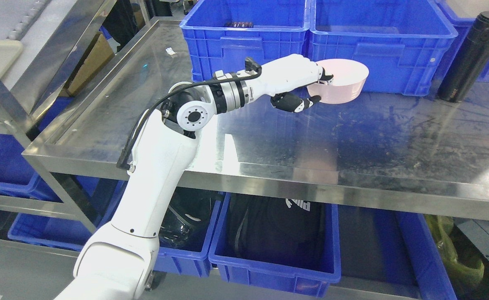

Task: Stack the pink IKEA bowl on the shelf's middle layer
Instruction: 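Lift the pink bowl off the shelf with the left hand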

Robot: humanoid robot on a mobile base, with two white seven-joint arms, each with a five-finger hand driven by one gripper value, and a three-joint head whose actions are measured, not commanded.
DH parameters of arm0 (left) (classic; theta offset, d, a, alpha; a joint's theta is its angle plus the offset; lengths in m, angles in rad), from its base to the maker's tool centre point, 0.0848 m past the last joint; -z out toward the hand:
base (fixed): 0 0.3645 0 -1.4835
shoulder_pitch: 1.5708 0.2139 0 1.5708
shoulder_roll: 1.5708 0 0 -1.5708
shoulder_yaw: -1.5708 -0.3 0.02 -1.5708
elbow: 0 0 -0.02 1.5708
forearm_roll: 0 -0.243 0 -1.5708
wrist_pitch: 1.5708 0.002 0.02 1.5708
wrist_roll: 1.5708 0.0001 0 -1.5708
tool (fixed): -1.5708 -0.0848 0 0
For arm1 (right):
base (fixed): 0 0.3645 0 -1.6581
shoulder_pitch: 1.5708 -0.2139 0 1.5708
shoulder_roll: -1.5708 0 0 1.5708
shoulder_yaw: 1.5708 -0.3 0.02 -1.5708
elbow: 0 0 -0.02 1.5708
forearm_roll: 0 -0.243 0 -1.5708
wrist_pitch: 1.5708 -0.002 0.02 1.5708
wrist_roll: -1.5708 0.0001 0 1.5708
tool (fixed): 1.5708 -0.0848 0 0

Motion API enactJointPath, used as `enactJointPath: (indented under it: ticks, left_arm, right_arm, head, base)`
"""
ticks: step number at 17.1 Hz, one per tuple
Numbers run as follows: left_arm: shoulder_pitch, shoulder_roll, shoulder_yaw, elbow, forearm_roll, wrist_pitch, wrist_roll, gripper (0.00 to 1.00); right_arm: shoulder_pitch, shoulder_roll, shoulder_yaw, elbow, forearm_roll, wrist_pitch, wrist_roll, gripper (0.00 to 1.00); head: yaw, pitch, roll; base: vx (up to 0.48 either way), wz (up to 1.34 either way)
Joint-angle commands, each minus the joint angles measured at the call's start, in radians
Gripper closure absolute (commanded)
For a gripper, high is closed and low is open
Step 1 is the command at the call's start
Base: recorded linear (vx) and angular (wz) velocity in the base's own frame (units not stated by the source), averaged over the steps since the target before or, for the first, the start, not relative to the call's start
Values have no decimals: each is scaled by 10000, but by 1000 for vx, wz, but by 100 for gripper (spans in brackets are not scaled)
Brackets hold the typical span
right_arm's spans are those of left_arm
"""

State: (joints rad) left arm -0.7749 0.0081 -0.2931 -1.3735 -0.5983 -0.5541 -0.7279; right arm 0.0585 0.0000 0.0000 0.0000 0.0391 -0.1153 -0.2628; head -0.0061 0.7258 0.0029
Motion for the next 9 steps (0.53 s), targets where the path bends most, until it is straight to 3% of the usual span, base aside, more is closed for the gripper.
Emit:
enactJointPath:
  ticks: [1, 5, 9]
  left_arm:
    - [201, 94, 2010, -637, 1718, -2198, 85, 100]
    - [1029, 94, 1689, -1328, 1872, -2313, 147, 99]
    - [1506, 94, 1137, -1574, 1872, -2313, 177, 98]
  right_arm:
    - [-2, -174, 46, -175, 8, 2, 4, 0]
    - [-2, -174, 46, -175, 8, 2, 4, 0]
    - [-2, -174, 31, -175, 8, 2, 4, 0]
  head:
    - [0, 0, 0]
    - [0, 0, 0]
    - [0, 0, 0]
  base:
    - [-16, 125]
    - [-89, 660]
    - [-85, 1257]
